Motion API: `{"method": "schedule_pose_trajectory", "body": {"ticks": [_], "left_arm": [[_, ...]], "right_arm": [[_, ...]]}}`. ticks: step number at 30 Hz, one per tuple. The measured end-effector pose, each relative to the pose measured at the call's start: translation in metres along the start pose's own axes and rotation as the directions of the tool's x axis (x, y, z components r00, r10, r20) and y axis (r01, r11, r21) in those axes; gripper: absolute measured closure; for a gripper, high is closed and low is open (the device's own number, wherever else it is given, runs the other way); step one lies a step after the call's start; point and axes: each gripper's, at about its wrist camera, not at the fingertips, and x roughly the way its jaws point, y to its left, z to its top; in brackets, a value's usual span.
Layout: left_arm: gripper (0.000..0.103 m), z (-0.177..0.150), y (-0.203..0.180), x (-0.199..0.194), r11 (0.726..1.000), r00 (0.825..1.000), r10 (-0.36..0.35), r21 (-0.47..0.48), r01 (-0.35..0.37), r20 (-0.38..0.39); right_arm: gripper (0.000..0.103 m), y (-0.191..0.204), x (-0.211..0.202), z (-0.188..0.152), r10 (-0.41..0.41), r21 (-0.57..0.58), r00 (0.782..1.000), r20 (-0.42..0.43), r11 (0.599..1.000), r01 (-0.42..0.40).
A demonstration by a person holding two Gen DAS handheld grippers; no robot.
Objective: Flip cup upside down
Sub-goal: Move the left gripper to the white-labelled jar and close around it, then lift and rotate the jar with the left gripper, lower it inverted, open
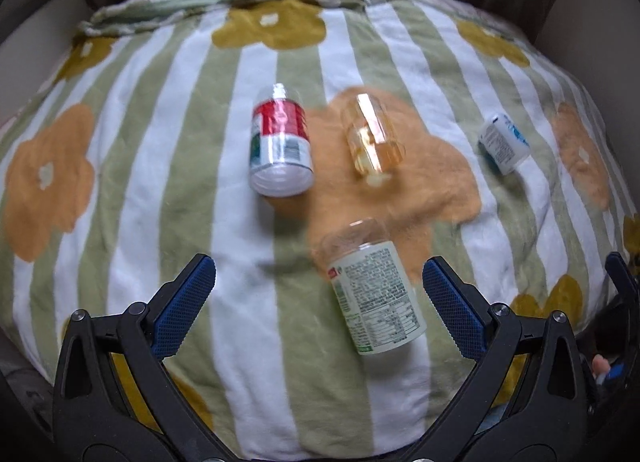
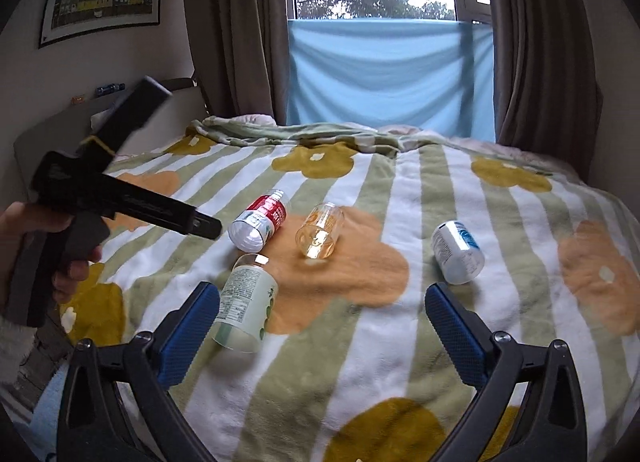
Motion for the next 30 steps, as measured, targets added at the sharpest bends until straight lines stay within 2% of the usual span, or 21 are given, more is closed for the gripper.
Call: {"method": "schedule_pose_trajectory", "body": {"ticks": [3, 6, 8, 11, 14, 18, 20, 21, 23, 25, 28, 30], "left_arm": [[0.001, 0.006, -0.009, 0.04, 0.998, 0.987, -0.019, -0.063, 0.009, -0.159], [0.005, 0.007, -0.014, 0.069, 0.992, 0.956, -0.061, -0.123, 0.026, -0.288], [0.006, 0.007, -0.016, 0.083, 0.987, 0.938, -0.071, -0.161, 0.016, -0.34], [0.01, 0.009, -0.023, 0.098, 0.984, 0.92, -0.071, -0.18, 0.0, -0.386], [0.018, 0.008, -0.027, 0.11, 0.982, 0.905, -0.058, -0.187, -0.025, -0.422], [0.028, 0.004, -0.024, 0.121, 0.975, 0.894, -0.06, -0.216, -0.042, -0.445], [0.033, 0.003, -0.02, 0.123, 0.972, 0.893, -0.065, -0.232, -0.045, -0.445], [0.041, 0.002, -0.017, 0.123, 0.97, 0.893, -0.079, -0.241, -0.034, -0.443], [0.041, 0.0, -0.016, 0.124, 0.968, 0.894, -0.091, -0.249, -0.023, -0.439], [0.042, -0.001, -0.017, 0.119, 0.973, 0.903, -0.082, -0.229, -0.019, -0.423], [0.042, -0.001, -0.018, 0.1, 0.976, 0.93, -0.095, -0.215, 0.018, -0.356], [0.042, 0.004, -0.021, 0.075, 0.978, 0.958, -0.134, -0.192, 0.086, -0.255]], "right_arm": [[0.0, -0.007, -0.007, -0.007, 0.012, -0.004, 1.0, 0.025, 1.0, -0.012], [0.0, -0.015, -0.009, -0.011, 0.037, 0.017, 0.998, 0.045, 0.999, -0.038], [0.0, -0.022, -0.011, -0.014, 0.054, 0.036, 0.997, 0.053, 0.998, -0.055], [0.0, -0.03, -0.014, -0.019, 0.072, 0.068, 0.996, 0.059, 0.995, -0.075], [0.0, -0.036, -0.018, -0.024, 0.074, 0.082, 0.995, 0.06, 0.993, -0.079], [0.0, -0.044, -0.021, -0.028, 0.066, 0.09, 0.996, 0.057, 0.993, -0.071], [0.0, -0.048, -0.022, -0.029, 0.064, 0.099, 0.997, 0.053, 0.993, -0.069], [0.0, -0.05, -0.022, -0.03, 0.063, 0.104, 0.997, 0.052, 0.992, -0.068], [0.0, -0.051, -0.023, -0.031, 0.064, 0.11, 0.997, 0.05, 0.992, -0.069], [0.0, -0.053, -0.024, -0.031, 0.064, 0.112, 0.997, 0.051, 0.991, -0.069], [0.0, -0.052, -0.025, -0.029, 0.063, 0.106, 0.996, 0.061, 0.992, -0.07], [0.0, -0.051, -0.028, -0.027, 0.061, 0.103, 0.995, 0.073, 0.992, -0.069]]}}
